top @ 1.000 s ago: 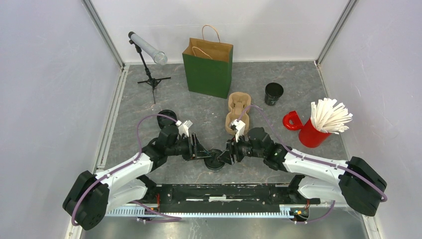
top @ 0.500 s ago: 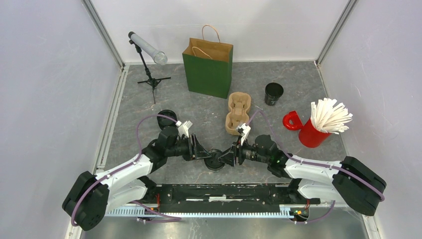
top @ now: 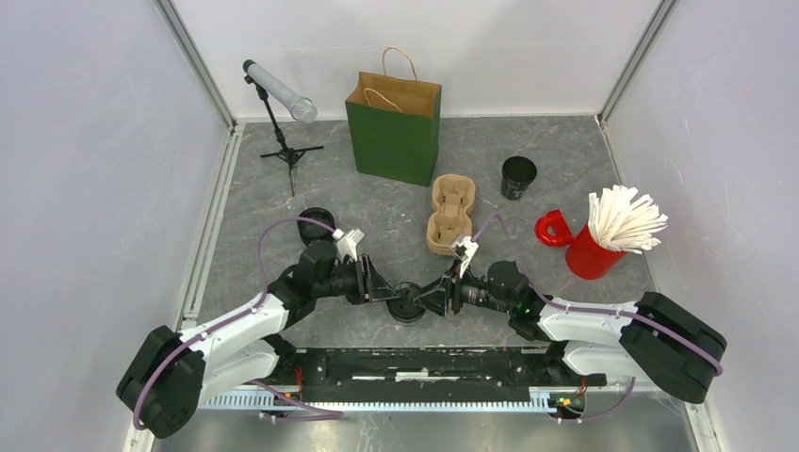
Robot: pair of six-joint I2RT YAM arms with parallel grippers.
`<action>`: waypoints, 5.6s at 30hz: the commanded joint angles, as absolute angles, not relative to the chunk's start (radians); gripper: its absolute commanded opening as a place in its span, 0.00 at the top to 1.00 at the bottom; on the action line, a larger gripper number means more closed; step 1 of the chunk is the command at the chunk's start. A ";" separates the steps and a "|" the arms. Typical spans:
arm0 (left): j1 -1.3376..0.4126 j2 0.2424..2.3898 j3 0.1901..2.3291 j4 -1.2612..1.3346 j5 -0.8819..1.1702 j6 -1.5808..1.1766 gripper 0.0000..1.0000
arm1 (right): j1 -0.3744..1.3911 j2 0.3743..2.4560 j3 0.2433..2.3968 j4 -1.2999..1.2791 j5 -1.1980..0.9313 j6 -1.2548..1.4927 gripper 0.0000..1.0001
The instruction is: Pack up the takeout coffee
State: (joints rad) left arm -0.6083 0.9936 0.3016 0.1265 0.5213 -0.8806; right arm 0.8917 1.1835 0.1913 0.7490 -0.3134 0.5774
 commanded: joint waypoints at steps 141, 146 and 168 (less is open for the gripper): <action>-0.773 0.962 0.186 0.109 0.227 -0.974 0.53 | 0.977 1.275 0.060 0.676 -0.119 0.910 0.51; -0.781 0.982 0.169 0.153 0.232 -0.992 0.53 | 0.977 1.312 0.050 0.704 -0.113 0.901 0.51; -0.867 1.011 0.207 0.140 0.144 -1.006 0.55 | 0.976 1.025 0.093 0.689 -0.149 0.984 0.26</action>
State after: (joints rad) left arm -0.8429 0.9848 0.2241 0.3416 0.1574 -1.0042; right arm 0.9817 1.0645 0.0952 0.6762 -0.1818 0.9558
